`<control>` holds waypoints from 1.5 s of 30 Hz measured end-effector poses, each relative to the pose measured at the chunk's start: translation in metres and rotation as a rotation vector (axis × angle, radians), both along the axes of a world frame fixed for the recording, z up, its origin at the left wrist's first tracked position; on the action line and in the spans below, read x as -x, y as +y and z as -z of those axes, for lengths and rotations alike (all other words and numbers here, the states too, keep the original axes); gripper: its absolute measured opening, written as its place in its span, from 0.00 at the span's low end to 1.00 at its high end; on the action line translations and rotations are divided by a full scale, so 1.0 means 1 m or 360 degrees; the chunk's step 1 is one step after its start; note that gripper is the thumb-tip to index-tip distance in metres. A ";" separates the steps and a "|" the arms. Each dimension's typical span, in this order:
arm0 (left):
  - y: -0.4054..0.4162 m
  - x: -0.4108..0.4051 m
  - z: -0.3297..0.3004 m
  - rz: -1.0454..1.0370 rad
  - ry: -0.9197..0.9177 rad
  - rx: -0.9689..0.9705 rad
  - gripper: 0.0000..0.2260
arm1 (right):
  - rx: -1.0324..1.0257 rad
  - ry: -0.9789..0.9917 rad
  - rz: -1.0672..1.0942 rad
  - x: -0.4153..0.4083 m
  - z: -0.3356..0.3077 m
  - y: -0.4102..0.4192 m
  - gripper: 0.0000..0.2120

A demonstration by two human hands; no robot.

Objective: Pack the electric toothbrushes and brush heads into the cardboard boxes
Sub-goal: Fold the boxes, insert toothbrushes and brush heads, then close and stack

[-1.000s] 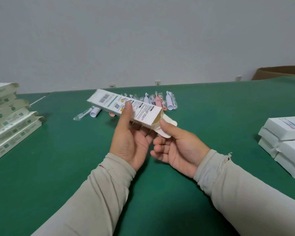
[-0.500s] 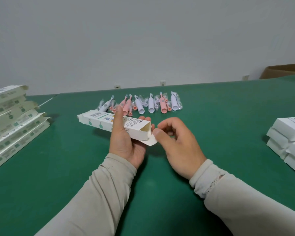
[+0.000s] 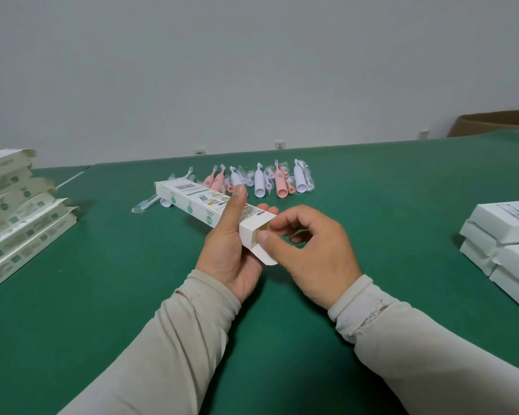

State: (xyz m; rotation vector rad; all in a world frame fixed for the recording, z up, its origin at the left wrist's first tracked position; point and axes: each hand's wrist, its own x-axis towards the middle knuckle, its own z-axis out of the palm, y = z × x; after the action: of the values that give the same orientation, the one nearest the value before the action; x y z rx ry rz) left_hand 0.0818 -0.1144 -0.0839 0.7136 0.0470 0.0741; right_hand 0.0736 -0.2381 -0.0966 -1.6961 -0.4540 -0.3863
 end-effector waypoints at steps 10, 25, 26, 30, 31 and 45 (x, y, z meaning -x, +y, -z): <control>0.018 -0.005 -0.002 0.0102 0.0263 0.0070 0.24 | 0.0874 -0.0404 -0.0219 0.006 -0.005 -0.006 0.20; 0.013 -0.005 0.004 0.0181 -0.0036 -0.0123 0.20 | 0.0712 -0.0748 -0.0027 -0.003 -0.003 -0.009 0.13; 0.012 -0.003 0.002 0.0225 -0.0056 -0.0142 0.20 | 0.0693 -0.0752 -0.0012 -0.004 -0.003 -0.008 0.13; 0.011 -0.003 0.002 0.0158 0.0037 -0.0048 0.16 | 0.0694 -0.0792 -0.0006 -0.004 -0.003 -0.007 0.13; 0.011 -0.004 0.001 0.0132 0.0077 -0.0030 0.14 | 0.0694 -0.0793 0.0001 -0.004 -0.004 -0.007 0.12; 0.012 -0.002 0.001 0.0238 0.0081 -0.0155 0.16 | 0.0691 -0.0782 0.0009 -0.006 -0.005 -0.010 0.04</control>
State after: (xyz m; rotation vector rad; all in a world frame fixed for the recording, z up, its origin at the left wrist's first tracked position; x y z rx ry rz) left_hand 0.0836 -0.1027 -0.0850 0.8140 0.0386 -0.0855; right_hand 0.0796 -0.2481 -0.0919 -2.0183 -0.9458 -0.7569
